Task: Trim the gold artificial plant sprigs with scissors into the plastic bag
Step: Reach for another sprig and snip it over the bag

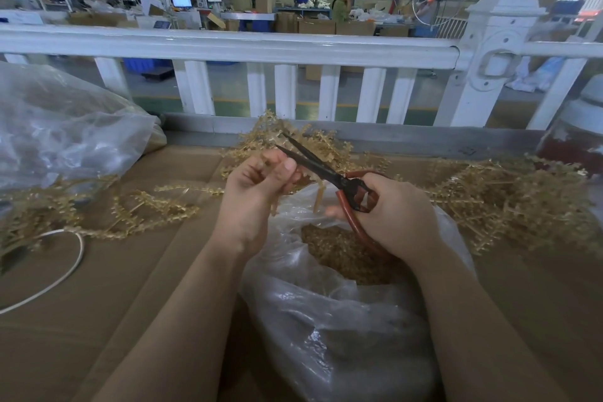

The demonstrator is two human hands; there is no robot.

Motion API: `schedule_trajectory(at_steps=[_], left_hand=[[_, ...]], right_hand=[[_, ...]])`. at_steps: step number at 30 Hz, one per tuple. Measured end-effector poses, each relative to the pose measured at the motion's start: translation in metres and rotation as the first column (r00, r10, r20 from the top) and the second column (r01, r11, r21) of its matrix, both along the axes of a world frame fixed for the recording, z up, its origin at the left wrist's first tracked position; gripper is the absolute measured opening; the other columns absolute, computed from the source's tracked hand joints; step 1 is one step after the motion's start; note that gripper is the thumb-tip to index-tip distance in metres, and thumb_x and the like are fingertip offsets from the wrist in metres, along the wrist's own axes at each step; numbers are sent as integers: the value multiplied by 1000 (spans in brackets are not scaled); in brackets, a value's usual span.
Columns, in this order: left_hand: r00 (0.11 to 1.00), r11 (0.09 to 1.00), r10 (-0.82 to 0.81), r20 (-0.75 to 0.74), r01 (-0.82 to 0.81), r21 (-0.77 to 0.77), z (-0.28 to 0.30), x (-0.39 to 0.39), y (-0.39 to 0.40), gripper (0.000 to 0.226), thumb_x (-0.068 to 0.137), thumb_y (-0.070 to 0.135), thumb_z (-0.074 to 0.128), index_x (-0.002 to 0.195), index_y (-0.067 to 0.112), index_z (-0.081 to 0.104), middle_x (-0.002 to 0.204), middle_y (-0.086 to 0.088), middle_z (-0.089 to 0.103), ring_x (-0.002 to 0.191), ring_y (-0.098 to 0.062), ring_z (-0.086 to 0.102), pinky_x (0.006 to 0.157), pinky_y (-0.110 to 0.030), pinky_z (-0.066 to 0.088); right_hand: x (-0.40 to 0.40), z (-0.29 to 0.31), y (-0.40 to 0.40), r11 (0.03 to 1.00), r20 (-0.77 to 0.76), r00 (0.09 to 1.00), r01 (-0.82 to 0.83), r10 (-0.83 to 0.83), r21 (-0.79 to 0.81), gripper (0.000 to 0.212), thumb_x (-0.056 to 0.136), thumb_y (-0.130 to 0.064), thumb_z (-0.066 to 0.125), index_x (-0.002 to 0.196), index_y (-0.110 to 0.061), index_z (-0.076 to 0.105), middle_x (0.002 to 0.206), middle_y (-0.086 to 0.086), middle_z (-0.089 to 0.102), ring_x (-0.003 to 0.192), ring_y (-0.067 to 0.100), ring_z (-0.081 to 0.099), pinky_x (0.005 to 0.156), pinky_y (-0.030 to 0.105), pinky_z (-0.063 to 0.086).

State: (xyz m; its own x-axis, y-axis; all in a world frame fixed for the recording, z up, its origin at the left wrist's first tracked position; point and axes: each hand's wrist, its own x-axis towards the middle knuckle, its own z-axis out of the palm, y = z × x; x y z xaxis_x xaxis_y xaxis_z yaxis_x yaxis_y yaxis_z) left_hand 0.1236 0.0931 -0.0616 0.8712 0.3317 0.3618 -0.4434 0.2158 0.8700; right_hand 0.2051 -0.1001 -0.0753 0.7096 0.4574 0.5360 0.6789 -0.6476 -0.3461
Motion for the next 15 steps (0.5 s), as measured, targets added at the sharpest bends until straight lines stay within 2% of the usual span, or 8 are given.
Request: schedule_trajectory(at_steps=[3, 6, 7, 10, 12, 15], left_hand=[[1000, 1000, 5, -24, -6, -20, 0, 0, 1, 15, 79, 14, 68, 69, 25, 71, 74, 0, 62, 72, -12, 56, 71, -21, 47], [999, 1000, 16, -49, -17, -4, 1, -1, 0, 6, 78, 13, 69, 73, 15, 66, 71, -3, 65, 63, -8, 61, 52, -15, 43], [998, 1000, 18, -52, -18, 13, 0, -2, -1, 6, 78, 13, 69, 74, 13, 65, 70, -4, 66, 62, -8, 61, 50, -15, 43], [998, 1000, 20, -65, -19, 14, 0, -2, -3, 6, 76, 13, 70, 77, 8, 67, 72, -6, 68, 68, -13, 62, 59, -17, 47], [996, 1000, 26, -80, -25, 14, -1, -2, -4, 3, 74, 15, 71, 72, 13, 72, 72, -6, 69, 73, -19, 61, 67, -23, 48], [994, 999, 44, -103, -42, 19, -2, 0, -6, 7, 72, 15, 72, 66, 17, 75, 71, -6, 70, 76, -22, 60, 77, -32, 45]], right_hand=[[-1, 2, 0, 1000, 5, 1000, -12, 12, -5, 45, 76, -91, 46, 93, -50, 50, 71, -31, 52, 64, -13, 47, 54, 11, 34], [-2, 4, 1, 1000, 31, 1000, -1, 2, -4, 48, 78, -86, 43, 94, -43, 57, 71, -25, 55, 61, -7, 49, 54, 11, 34], [-3, 4, 1, 1000, 41, 999, 6, -5, -3, 51, 78, -84, 43, 96, -40, 61, 73, -23, 58, 62, -4, 50, 54, 11, 34], [-4, 5, 2, 1000, 61, 998, 19, -18, -11, 59, 77, -81, 40, 98, -33, 65, 79, -18, 64, 67, 5, 58, 55, 16, 44], [-5, 6, 3, 1000, 77, 997, 24, -22, -17, 62, 76, -82, 39, 97, -30, 65, 80, -15, 66, 69, 8, 61, 57, 23, 51], [-5, 7, 5, 999, 89, 996, 29, -27, -23, 64, 75, -84, 38, 92, -28, 64, 75, -15, 64, 65, 9, 59, 56, 26, 52]])
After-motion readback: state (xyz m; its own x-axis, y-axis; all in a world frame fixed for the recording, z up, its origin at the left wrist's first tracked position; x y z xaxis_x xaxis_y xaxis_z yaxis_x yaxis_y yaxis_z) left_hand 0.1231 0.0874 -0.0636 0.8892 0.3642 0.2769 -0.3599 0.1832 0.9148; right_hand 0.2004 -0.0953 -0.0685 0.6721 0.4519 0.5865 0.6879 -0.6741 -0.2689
